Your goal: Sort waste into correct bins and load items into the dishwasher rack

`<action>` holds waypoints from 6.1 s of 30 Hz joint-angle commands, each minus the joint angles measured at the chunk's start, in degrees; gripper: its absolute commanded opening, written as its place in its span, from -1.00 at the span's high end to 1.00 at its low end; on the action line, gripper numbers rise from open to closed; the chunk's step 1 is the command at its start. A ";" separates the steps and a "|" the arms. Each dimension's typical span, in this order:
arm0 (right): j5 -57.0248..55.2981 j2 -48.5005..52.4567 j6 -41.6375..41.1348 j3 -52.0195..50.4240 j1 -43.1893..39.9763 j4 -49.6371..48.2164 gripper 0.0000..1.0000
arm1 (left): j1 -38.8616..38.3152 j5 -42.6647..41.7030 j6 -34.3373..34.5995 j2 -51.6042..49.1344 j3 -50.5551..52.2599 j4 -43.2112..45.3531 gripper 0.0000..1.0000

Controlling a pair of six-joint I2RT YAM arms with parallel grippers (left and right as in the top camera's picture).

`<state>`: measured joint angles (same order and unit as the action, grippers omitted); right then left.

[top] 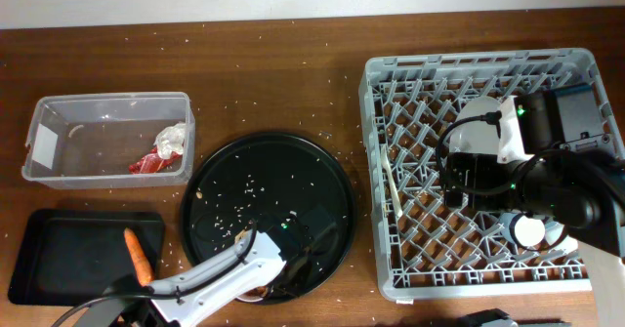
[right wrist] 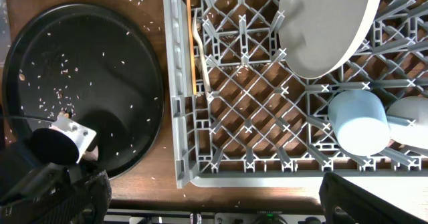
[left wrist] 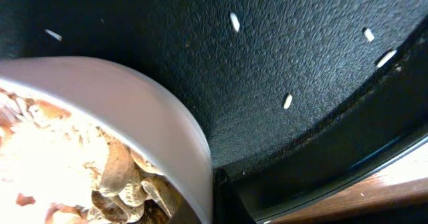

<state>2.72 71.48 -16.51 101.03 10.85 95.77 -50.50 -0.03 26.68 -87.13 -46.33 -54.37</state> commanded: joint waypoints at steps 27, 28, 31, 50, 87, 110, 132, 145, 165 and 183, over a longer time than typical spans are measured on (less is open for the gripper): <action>0.28 -0.02 -0.31 0.13 0.02 0.94 -0.97 | 107.03 -73.64 -34.05 5.40 3.37 12.37 1.00; 0.28 -0.02 -0.31 0.13 0.00 0.94 -0.97 | 111.49 -78.53 -38.29 5.40 4.94 12.33 1.00; 0.31 -0.02 -0.31 0.13 0.00 0.96 -0.98 | 118.86 -89.79 -43.30 5.42 5.90 12.41 1.00; 0.31 -0.02 -0.31 0.13 0.00 1.07 -0.98 | 122.07 -71.47 -36.98 5.42 5.90 10.93 0.99; 1.36 -0.02 -9.73 0.13 -0.09 1.38 -0.97 | 14.99 -57.83 42.10 -35.65 -23.69 112.65 0.83; 1.40 -0.02 -9.73 0.13 -0.09 1.53 -0.97 | 40.63 -79.45 42.88 -21.46 -27.30 100.76 -0.97; 1.40 -0.02 -9.73 0.13 0.02 1.53 -0.97 | 56.52 11.69 -15.87 18.71 -28.63 -9.62 -0.98; -12.17 -3.67 -10.84 0.04 -0.02 -2.21 -0.97 | 56.52 11.45 -15.87 18.47 -28.63 -9.38 -0.98; 3.32 -70.84 9.64 -92.37 -10.23 -79.41 -0.97 | 56.52 11.45 -15.87 18.47 -28.63 -9.40 -0.98; 3.08 -71.28 9.66 -100.41 -10.23 -91.25 -0.97 | 56.52 11.45 -15.85 18.47 -28.63 -9.38 -0.98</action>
<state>5.10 0.84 -7.27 1.41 1.08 4.82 5.96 10.98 11.53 -68.88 -74.70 -63.81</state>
